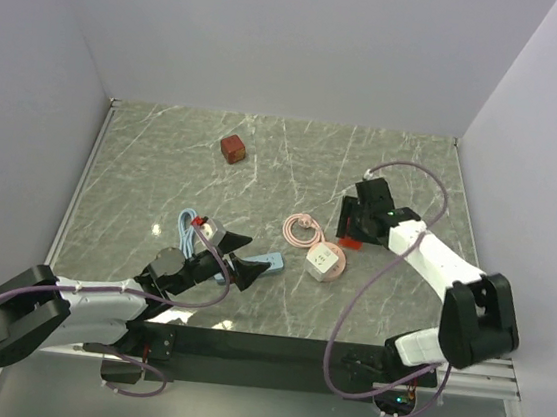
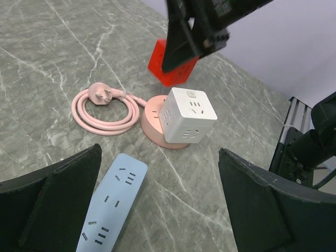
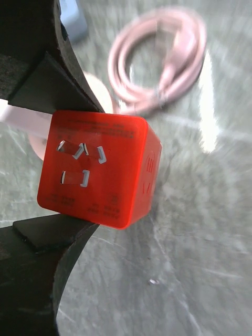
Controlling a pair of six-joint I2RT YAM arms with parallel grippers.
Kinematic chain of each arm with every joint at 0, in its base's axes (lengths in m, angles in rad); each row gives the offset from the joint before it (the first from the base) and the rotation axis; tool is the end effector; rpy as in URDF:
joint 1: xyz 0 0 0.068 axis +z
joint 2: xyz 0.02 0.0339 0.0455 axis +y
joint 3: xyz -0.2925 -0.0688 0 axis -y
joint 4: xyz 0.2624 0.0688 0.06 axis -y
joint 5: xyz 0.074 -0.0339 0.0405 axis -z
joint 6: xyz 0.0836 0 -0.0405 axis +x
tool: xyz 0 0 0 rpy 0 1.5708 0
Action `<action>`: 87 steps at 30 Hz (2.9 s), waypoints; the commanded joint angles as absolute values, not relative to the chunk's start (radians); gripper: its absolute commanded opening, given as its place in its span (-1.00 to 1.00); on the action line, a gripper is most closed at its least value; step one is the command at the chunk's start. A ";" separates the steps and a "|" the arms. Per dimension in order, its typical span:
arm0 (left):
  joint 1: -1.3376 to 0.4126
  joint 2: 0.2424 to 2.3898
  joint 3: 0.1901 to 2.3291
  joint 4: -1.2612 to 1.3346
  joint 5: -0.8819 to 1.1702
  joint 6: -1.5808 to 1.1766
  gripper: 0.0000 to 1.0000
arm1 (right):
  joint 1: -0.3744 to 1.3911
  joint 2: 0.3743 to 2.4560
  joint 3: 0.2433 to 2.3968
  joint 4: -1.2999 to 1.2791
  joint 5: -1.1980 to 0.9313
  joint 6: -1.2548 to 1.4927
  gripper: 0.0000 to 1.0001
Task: Insert the plug
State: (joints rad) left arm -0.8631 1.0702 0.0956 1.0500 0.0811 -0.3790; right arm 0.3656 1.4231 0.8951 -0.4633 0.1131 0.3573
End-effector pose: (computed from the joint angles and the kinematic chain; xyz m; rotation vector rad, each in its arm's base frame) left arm 0.1466 -0.1818 0.1985 0.4481 1.5252 -1.0490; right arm 0.3021 0.1055 0.1910 0.0326 2.5578 0.1342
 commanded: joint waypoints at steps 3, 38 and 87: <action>-0.861 1.068 0.109 1.108 0.115 -0.327 0.99 | 0.361 1.230 0.995 -0.495 0.084 0.359 -1.00; -1.106 1.422 0.549 0.920 -0.041 0.048 0.99 | 0.549 0.946 0.871 -0.511 -0.410 0.405 -1.00; -0.997 1.299 0.419 1.130 0.278 -0.258 -0.99 | 0.595 0.446 0.462 0.173 -0.311 0.558 0.92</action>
